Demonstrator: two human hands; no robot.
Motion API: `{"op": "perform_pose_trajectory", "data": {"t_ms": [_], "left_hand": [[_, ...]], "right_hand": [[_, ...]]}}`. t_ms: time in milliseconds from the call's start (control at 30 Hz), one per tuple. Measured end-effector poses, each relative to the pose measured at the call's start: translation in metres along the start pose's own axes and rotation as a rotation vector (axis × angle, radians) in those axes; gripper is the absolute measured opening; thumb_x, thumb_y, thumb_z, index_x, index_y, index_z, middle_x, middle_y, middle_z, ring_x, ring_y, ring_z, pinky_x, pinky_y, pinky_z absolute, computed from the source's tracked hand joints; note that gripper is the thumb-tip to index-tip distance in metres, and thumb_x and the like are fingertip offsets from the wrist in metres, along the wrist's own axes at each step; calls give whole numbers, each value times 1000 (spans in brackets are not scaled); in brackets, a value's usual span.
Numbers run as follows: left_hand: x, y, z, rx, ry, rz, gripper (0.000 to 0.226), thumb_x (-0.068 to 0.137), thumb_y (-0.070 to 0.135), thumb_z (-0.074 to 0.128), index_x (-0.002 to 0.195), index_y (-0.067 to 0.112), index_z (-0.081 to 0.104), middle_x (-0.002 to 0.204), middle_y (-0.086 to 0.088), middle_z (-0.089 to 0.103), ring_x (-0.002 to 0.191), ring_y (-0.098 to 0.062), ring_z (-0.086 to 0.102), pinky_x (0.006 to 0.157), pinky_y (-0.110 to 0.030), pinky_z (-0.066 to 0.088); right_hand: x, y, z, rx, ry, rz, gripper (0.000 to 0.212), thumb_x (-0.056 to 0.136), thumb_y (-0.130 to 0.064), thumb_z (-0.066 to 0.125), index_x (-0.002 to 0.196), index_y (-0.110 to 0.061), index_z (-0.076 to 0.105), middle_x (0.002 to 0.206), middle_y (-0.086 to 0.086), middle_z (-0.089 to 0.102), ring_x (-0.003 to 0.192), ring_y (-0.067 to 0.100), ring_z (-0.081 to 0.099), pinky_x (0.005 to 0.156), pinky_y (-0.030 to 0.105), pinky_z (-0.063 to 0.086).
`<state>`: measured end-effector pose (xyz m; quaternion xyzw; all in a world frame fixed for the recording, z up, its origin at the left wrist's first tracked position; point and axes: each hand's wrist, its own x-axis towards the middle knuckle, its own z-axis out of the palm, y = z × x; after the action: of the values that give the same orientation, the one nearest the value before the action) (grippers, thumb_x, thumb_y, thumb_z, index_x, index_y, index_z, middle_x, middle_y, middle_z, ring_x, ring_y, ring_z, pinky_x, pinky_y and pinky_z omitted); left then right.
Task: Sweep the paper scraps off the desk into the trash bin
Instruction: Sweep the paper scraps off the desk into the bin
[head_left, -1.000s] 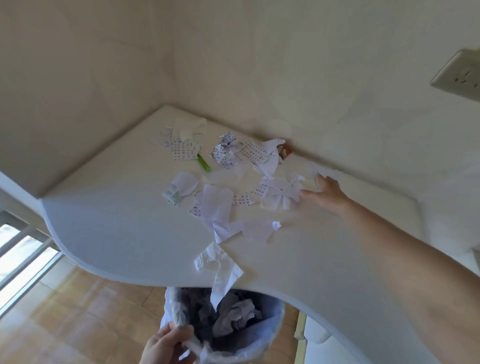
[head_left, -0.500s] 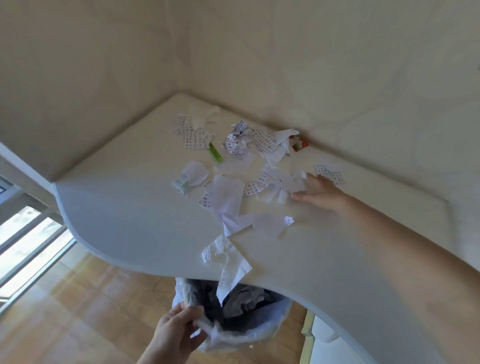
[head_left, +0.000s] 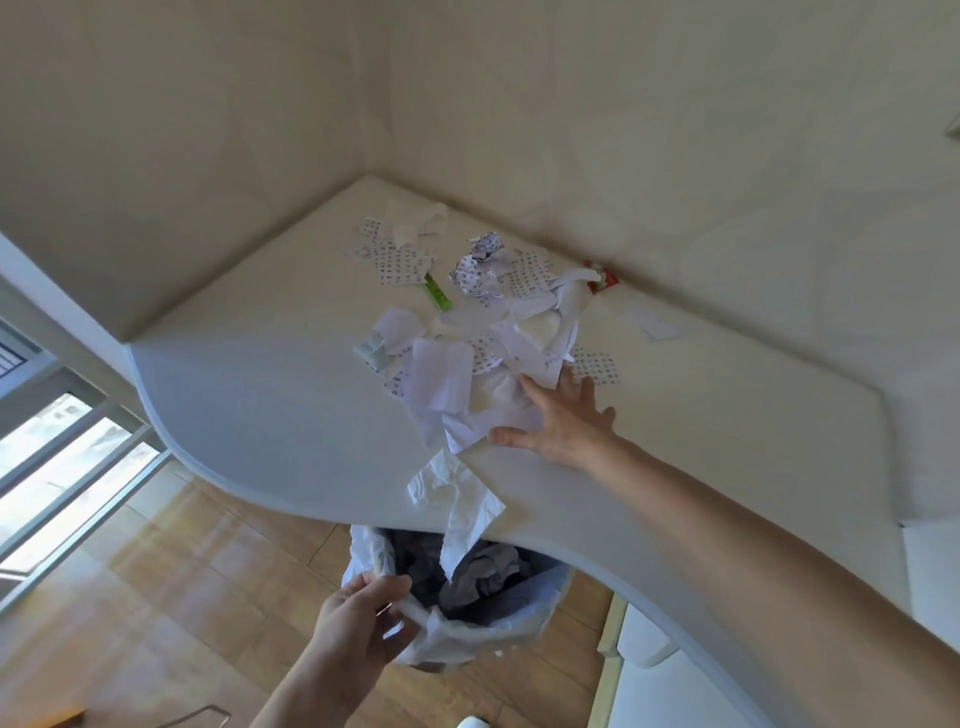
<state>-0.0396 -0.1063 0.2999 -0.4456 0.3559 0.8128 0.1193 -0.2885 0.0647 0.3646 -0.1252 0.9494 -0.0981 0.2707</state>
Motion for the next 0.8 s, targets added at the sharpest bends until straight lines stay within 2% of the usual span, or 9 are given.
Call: {"op": "perform_pose_trajectory", "data": {"t_ms": [133,267,333,467,600,800], "left_hand": [[-5,6,-8,-25,55,5,22,78,-7,63,74,11,50,73,-14,63,65,-27,59,53,-35,57],[-10,13,-21,-34,71,13,27,79,-6,64,68,12,47,59,-8,59,48,-19,57,50,-32,54],[-12,16,-24,-41,79,11,28,79,-7,64,67,12,47,58,-7,58,47,-18,55,51,-32,53],[-20,21,-39,-65,106,21,28,79,-7,64,66,12,48,61,-8,60,47,-18,58,51,-32,54],[-25,23,-49,-85,123,34,26,80,-8,63,67,10,48,58,-8,62,45,-17,59,49,-31,53],[-32,23,-59,-107,115,41,26,79,-6,64,68,12,48,66,-9,62,55,-20,59,50,-31,54]], "right_hand": [[-15,-19,21,-38,-32,-13,124,45,-98,46,147,-51,-7,156,8,-33,142,41,-28,109,72,-3],[-28,-29,40,-160,-21,-47,133,39,-99,46,146,-47,-13,157,15,-29,142,45,-25,107,75,1],[-35,-27,45,-178,-14,-54,134,39,-100,46,147,-47,-13,157,16,-28,142,45,-23,107,74,3],[-58,-34,69,-243,-5,-128,128,44,-100,39,147,-46,-12,160,13,-22,144,43,-20,108,72,5],[-81,-41,92,-312,61,-197,117,49,-99,19,148,-44,-8,161,12,-15,146,42,-13,109,70,12],[-120,-59,112,-259,53,-280,101,59,-91,9,148,-46,-5,162,7,-9,147,36,-18,113,65,7]]}}
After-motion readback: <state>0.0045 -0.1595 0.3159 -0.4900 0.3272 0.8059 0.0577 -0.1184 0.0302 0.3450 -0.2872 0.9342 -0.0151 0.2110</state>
